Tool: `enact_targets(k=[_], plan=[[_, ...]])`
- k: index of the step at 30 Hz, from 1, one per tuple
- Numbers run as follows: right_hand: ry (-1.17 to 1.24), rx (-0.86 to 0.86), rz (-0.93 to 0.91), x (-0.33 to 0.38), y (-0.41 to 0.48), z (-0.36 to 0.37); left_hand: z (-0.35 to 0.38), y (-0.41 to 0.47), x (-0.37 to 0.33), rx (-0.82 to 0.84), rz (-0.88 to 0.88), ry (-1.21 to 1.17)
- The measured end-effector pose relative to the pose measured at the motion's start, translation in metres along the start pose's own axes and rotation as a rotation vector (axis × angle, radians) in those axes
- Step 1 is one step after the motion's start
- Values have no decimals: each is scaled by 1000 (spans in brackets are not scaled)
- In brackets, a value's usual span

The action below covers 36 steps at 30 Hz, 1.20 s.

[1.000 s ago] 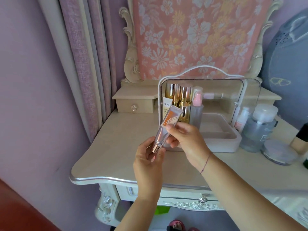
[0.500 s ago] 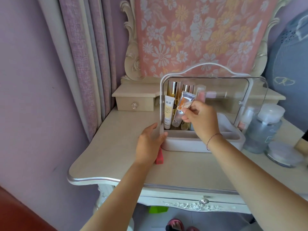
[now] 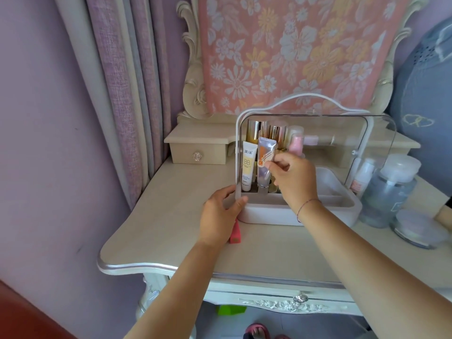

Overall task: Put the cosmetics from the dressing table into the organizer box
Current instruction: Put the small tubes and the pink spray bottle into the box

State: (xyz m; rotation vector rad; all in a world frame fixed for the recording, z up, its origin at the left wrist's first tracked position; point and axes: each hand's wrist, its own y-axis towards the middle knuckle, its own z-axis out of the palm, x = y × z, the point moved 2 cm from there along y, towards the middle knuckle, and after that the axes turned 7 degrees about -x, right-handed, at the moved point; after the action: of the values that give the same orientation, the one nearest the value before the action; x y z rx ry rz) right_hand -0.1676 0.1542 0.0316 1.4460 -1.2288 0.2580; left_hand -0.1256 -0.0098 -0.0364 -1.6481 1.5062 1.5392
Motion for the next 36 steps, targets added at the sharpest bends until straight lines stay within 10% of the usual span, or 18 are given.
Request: enact_targets(k=[36], plan=[[27, -115, 127, -7, -25, -21, -4, -8, -6, -131, 46, 44]])
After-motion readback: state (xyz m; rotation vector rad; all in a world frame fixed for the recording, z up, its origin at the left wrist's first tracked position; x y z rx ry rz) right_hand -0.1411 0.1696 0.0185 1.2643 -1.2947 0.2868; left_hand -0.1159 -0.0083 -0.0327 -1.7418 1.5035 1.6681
